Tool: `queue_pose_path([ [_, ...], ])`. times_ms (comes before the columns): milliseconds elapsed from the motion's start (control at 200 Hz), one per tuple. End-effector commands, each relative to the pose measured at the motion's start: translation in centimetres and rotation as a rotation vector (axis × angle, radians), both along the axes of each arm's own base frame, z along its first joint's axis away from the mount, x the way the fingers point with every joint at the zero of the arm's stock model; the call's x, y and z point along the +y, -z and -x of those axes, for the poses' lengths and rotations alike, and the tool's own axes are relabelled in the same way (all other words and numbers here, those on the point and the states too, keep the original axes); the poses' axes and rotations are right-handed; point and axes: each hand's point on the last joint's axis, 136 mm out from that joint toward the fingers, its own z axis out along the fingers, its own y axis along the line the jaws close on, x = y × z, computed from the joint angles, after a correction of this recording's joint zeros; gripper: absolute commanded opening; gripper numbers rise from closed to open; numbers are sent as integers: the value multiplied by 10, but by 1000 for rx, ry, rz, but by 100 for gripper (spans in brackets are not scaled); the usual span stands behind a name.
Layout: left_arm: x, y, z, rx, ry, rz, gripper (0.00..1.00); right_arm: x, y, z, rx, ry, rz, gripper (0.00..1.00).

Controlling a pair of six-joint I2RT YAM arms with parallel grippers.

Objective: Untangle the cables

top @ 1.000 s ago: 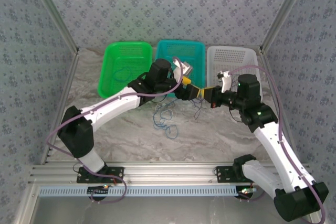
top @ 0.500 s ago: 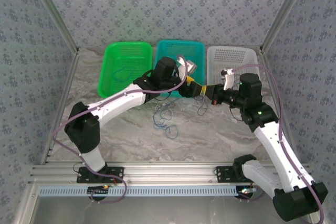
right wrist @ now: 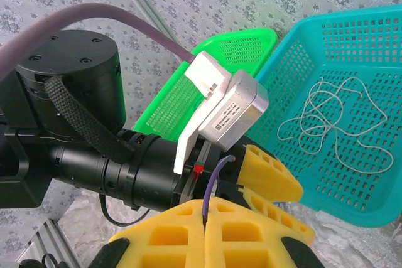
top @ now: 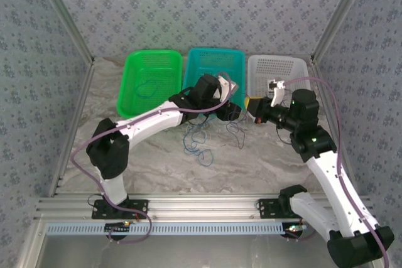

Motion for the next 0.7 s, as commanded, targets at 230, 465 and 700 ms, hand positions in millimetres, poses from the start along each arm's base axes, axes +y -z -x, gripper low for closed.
queue_pose_path([
  [230,16,27,-1,71,-93,-75,37,-24,-16,0,-72,119,-3,0],
  [465,4,18,3,95,-74,37,27,-30,-11,-2,-75,155,-2,0],
  [700,13,10,2,65,-118,102,58,-31,-12,-1,-70,154,-2,0],
])
